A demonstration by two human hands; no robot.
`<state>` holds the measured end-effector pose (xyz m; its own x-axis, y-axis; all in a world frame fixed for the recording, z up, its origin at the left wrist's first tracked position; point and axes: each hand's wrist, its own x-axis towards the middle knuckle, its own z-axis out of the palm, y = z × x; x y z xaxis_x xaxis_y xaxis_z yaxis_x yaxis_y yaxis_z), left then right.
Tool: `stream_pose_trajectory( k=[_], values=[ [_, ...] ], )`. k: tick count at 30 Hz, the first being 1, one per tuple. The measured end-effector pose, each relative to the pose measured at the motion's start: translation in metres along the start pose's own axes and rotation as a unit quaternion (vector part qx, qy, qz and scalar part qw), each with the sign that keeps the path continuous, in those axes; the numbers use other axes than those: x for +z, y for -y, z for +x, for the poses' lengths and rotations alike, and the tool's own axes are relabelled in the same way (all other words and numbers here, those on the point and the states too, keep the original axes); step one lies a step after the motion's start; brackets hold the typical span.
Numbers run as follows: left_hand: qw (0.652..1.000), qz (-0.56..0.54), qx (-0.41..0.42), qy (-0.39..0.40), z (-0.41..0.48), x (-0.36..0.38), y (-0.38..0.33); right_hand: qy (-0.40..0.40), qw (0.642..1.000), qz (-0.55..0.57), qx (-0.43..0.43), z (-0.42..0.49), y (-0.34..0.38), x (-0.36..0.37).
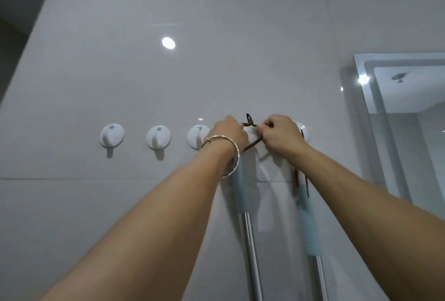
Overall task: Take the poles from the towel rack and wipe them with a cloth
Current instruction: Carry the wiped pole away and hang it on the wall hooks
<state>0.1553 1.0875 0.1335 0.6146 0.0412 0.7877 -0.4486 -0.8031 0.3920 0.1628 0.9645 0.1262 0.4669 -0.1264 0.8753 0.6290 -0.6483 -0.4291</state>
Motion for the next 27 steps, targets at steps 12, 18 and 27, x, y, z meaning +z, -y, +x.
stream_pose_trajectory(
  k=[12,18,27],
  values=[
    [0.998,0.032,-0.052,0.02,-0.031,0.009,0.007,0.058,0.996,-0.063,-0.017,-0.014,0.001,0.005],
    [0.999,-0.001,-0.033,0.031,-0.105,0.036,0.044,0.072,0.996,-0.039,-0.026,-0.111,-0.011,0.018],
    [0.95,0.034,-0.17,0.26,-0.402,0.161,0.231,0.323,0.922,0.0,0.213,-0.404,-0.117,0.103]
  ],
)
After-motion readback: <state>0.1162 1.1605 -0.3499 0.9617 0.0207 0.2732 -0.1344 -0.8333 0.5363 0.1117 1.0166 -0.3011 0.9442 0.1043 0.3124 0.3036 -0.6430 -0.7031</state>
